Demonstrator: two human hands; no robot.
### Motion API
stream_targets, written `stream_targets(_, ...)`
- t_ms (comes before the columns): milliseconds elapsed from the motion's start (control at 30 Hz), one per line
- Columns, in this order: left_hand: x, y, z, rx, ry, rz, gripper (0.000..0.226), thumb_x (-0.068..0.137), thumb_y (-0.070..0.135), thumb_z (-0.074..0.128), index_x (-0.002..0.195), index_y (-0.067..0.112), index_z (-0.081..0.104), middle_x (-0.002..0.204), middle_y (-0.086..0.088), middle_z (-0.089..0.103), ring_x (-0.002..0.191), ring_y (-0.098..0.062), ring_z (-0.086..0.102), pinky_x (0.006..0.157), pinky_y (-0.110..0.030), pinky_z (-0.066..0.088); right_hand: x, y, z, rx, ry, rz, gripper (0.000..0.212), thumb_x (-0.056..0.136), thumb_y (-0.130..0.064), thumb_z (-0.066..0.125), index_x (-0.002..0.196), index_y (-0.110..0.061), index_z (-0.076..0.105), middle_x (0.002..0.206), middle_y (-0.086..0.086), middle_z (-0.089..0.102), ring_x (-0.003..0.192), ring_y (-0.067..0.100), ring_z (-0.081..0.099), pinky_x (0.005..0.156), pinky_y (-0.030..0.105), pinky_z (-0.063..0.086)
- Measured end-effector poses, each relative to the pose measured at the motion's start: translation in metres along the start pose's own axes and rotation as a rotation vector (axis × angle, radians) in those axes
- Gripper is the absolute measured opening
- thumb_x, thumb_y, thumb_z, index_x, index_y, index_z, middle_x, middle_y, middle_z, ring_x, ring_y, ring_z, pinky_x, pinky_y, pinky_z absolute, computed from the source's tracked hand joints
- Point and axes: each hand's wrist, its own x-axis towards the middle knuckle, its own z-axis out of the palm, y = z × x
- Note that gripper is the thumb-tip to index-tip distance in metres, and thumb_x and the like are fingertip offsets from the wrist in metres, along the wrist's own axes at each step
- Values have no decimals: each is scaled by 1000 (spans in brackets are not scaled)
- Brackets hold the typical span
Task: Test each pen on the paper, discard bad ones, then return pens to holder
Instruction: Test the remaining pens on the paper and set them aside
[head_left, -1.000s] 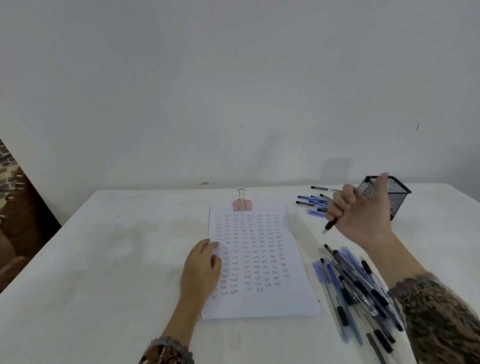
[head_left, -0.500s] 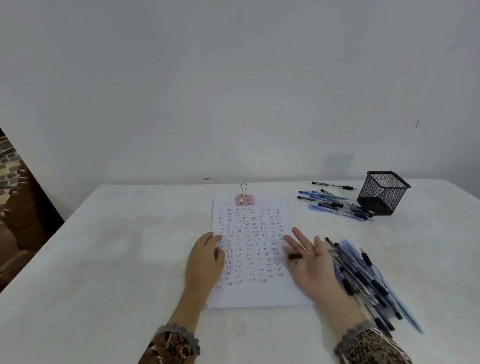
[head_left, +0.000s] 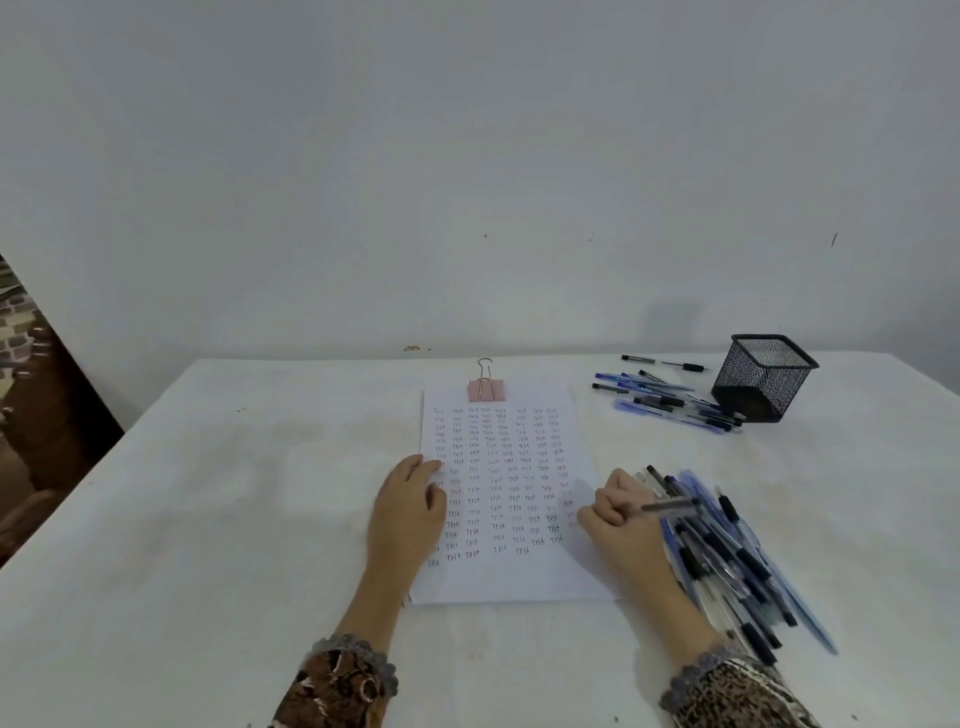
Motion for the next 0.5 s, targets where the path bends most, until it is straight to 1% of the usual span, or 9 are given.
stream_targets(67, 0, 0, 0, 9, 0, 3, 36, 90, 14, 44, 124, 13, 56, 136, 1, 46, 124, -14, 42, 106, -32, 36, -2, -2, 2, 29, 22, 37, 57, 66, 24, 47, 48, -23, 21, 57, -9, 25, 50, 2, 22, 54, 15, 21)
stream_targets(100, 0, -1, 0, 12, -1, 1, 36, 90, 14, 44, 124, 13, 56, 136, 1, 46, 125, -14, 42, 106, -32, 36, -2, -2, 2, 30, 32, 51, 58, 65, 26, 45, 47, -24, 20, 55, -10, 23, 50, 2, 22, 56, 18, 22)
stream_targets(200, 0, 0, 1, 12, 1, -3, 36, 90, 13, 44, 124, 13, 56, 136, 1, 46, 125, -15, 41, 106, -32, 35, -2, -6, 4, 16, 37, 75, 54, 65, 25, 44, 48, -21, 20, 60, -4, 22, 50, 4, 22, 60, 21, 23)
stream_targets(300, 0, 0, 1, 24, 7, 7, 36, 90, 12, 44, 124, 11, 56, 136, -1, 46, 125, -16, 41, 106, -31, 34, -1, -6, 6, -10, 9, 78, 51, 66, 24, 44, 50, -18, 20, 63, -1, 21, 50, 4, 22, 57, 19, 21)
stream_targets(400, 1, 0, 1, 28, 10, 5, 36, 90, 12, 44, 124, 11, 56, 136, -1, 46, 126, -16, 41, 107, -30, 33, -2, -7, 7, -39, -38, 46, 49, 67, 23, 45, 52, -17, 20, 63, -1, 22, 52, 4, 23, 52, 11, 23)
stream_targets(500, 0, 0, 1, 22, 8, 2, 36, 90, 12, 44, 125, 11, 56, 136, -1, 46, 126, -16, 40, 107, -31, 33, -2, -6, 6, -38, -17, 42, 48, 68, 23, 45, 53, -17, 22, 63, -1, 22, 52, 4, 23, 52, 8, 26)
